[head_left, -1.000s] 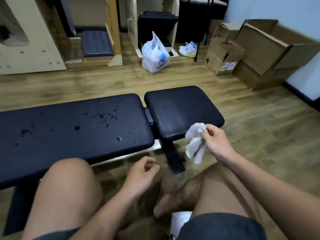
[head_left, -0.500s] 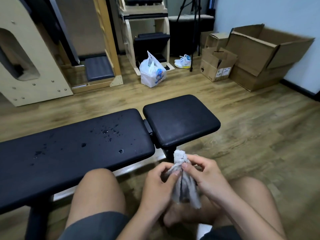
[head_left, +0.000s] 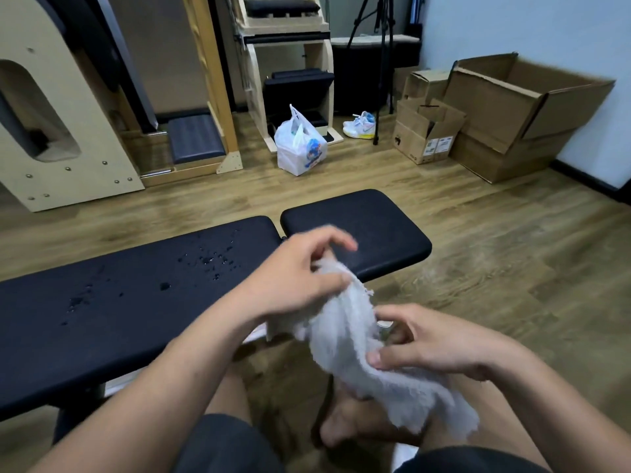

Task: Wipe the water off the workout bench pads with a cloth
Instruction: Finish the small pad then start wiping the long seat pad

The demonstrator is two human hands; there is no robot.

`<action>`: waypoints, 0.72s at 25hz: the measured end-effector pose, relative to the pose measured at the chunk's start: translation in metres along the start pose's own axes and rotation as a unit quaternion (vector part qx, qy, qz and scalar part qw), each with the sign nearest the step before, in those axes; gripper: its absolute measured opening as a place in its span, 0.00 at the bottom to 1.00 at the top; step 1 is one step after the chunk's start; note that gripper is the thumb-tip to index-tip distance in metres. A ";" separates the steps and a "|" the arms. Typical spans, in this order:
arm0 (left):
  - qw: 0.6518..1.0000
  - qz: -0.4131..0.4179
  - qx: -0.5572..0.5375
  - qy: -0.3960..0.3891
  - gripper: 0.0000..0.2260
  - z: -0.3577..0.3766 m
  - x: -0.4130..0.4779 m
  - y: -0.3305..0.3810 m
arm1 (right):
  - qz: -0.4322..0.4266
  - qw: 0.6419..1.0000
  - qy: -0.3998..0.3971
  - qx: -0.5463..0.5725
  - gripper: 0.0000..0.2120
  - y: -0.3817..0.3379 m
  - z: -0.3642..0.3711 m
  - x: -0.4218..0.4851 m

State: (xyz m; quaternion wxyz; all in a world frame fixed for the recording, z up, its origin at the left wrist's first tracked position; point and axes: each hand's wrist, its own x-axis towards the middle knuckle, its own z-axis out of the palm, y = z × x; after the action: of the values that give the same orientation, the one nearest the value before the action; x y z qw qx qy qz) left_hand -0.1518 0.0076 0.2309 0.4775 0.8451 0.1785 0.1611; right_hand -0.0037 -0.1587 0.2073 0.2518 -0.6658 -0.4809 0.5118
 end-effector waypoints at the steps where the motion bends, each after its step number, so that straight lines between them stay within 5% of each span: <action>1: 0.999 0.000 -0.028 0.043 0.15 -0.001 0.010 0.002 | -0.039 0.999 -0.006 0.031 0.14 -0.006 0.006 0.005; 3: 0.978 -0.059 -0.110 0.168 0.16 -0.001 0.023 -0.007 | -0.074 0.971 0.036 0.223 0.13 -0.016 0.017 0.013; 5: 0.929 -0.196 -0.194 0.248 0.09 0.007 0.011 -0.034 | -0.074 0.904 0.071 0.416 0.14 -0.017 0.025 0.019; 7: 0.854 -0.361 -0.308 0.212 0.09 0.026 -0.021 -0.069 | -0.050 0.861 0.098 0.497 0.16 -0.009 0.030 0.020; 9: 0.816 -0.448 -0.358 0.067 0.17 0.053 -0.060 -0.089 | -0.021 0.844 0.101 0.526 0.16 -0.001 0.034 0.022; 12: 0.804 -0.411 -0.423 -0.067 0.17 0.085 -0.087 -0.084 | -0.010 0.841 0.086 0.535 0.20 0.003 0.039 0.022; 16: 0.793 -0.265 -0.547 0.049 0.15 0.077 -0.075 -0.055 | -0.057 0.853 0.103 0.508 0.32 -0.003 0.037 0.024; 18: 0.774 -0.216 -0.591 0.073 0.18 0.063 -0.073 -0.051 | -0.077 0.852 0.153 0.494 0.29 -0.002 0.033 0.025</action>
State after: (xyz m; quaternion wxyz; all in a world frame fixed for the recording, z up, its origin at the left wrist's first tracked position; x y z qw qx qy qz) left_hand -0.1957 -0.0479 0.1485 0.8907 0.3210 0.2607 0.1890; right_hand -0.0349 -0.1405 0.1863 0.6566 -0.4844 -0.1698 0.5527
